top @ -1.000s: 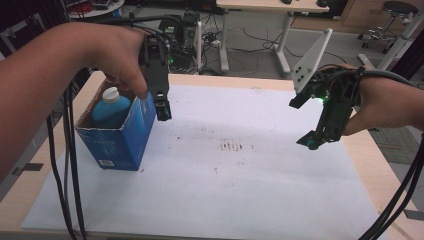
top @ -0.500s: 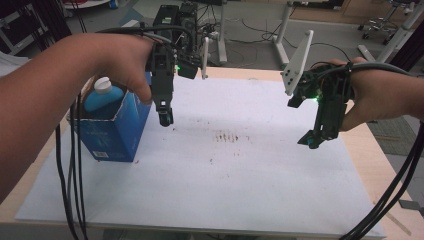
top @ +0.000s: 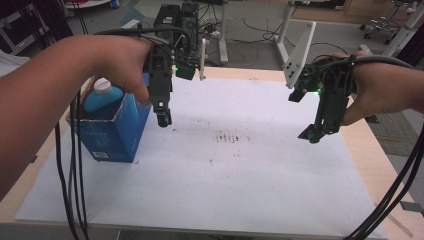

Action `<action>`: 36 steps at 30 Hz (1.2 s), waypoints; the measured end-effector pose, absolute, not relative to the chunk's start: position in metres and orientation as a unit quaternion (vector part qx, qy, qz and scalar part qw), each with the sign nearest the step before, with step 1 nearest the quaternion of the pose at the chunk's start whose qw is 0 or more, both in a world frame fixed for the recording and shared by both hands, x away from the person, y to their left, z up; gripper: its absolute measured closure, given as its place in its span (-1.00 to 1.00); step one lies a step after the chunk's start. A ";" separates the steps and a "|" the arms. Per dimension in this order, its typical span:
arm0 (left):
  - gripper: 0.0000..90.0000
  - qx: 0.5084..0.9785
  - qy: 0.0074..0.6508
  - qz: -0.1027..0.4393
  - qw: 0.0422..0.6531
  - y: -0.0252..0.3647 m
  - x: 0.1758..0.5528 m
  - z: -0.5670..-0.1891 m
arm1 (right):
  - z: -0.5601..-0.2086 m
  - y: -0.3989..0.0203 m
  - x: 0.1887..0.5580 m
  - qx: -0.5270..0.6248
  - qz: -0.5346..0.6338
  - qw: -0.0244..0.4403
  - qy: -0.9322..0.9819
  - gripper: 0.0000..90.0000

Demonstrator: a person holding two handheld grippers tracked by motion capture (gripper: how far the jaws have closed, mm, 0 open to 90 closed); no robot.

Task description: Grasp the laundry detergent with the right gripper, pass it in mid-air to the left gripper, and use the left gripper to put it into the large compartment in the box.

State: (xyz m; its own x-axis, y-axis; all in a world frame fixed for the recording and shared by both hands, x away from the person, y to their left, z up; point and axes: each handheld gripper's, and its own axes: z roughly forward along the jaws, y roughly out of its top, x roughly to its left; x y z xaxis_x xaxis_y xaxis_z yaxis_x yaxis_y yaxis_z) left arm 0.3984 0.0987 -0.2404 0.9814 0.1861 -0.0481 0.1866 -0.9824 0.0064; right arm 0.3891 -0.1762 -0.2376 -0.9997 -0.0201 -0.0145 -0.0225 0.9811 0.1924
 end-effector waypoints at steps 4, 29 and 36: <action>-0.96 0.996 0.090 -0.022 0.003 0.096 0.398 -0.242 | -0.237 -0.179 0.390 -0.008 0.096 0.006 0.995 -0.98; -0.96 0.996 0.082 -0.027 0.009 0.088 0.397 -0.234 | -0.227 -0.181 0.389 0.001 0.125 0.028 0.992 -0.98; -0.96 0.996 0.084 -0.033 0.013 0.085 0.399 -0.238 | -0.227 -0.183 0.392 0.001 0.120 0.027 0.992 -0.98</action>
